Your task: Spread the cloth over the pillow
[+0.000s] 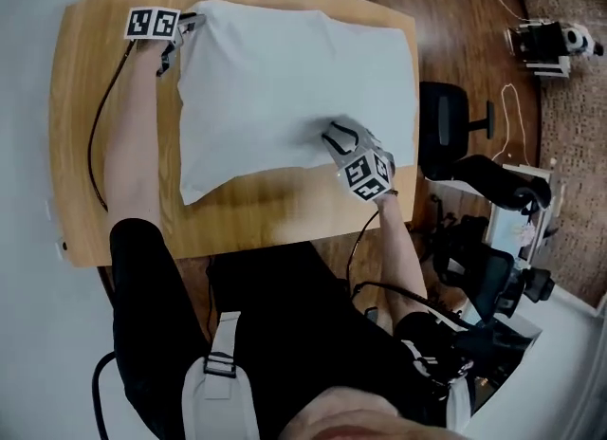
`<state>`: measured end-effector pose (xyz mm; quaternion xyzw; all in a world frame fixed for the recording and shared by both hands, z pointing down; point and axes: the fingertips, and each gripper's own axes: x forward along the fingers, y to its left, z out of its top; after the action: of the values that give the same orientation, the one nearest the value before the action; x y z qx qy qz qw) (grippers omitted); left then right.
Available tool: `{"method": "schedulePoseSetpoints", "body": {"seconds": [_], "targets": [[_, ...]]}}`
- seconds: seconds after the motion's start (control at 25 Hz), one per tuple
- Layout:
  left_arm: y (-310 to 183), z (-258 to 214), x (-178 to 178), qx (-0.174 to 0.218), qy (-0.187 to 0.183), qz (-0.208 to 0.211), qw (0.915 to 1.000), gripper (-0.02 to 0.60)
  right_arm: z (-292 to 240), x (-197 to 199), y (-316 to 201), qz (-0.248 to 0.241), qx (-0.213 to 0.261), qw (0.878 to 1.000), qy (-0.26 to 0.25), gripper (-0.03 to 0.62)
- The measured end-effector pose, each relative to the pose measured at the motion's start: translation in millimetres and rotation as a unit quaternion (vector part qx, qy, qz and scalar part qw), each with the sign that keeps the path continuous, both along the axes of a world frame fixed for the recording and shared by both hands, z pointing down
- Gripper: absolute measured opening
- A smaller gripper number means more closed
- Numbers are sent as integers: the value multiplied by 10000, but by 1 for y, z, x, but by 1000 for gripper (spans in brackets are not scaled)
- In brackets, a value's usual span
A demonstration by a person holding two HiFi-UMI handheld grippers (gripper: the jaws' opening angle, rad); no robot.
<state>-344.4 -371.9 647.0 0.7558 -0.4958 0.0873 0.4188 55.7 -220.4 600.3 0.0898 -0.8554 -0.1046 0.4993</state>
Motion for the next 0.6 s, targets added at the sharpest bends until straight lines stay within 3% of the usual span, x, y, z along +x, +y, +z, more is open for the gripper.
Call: {"method": "schedulePoseSetpoints", "body": {"seconds": [0.08,0.2,0.24,0.32,0.36,0.44,0.48,0.52,0.56,0.6], "targets": [[-21,3,-29,160,-370,-487,9980,15,6,2,0,177,-79,9998,63,137],[-32,5,-68,439,-819,-882,9918,15,17,1,4,315,-138,9994,101,137],[-29,0,-68,500,-689,-766,9934,15,18,1,3,361,-127,9992,91,135],[-6,-17,-48,613,59,-179,9979,15,16,3,-1,453,-106,9989,83,135],[15,-27,-32,677,595,230,9957,15,14,4,-1,486,-118,9987,83,135],[51,-37,2,753,1492,849,9823,3,14,4,-2,529,-163,9984,65,135],[55,-30,11,703,1649,876,9799,3,14,4,-3,566,-177,9982,39,136],[50,-16,13,620,1596,685,9828,54,15,4,-4,626,-186,9979,6,135],[38,-2,8,572,1417,324,9877,78,16,3,-5,700,-191,9974,-20,137],[26,7,0,612,1227,-126,9905,64,17,3,-5,769,-190,9969,-30,137]]}}
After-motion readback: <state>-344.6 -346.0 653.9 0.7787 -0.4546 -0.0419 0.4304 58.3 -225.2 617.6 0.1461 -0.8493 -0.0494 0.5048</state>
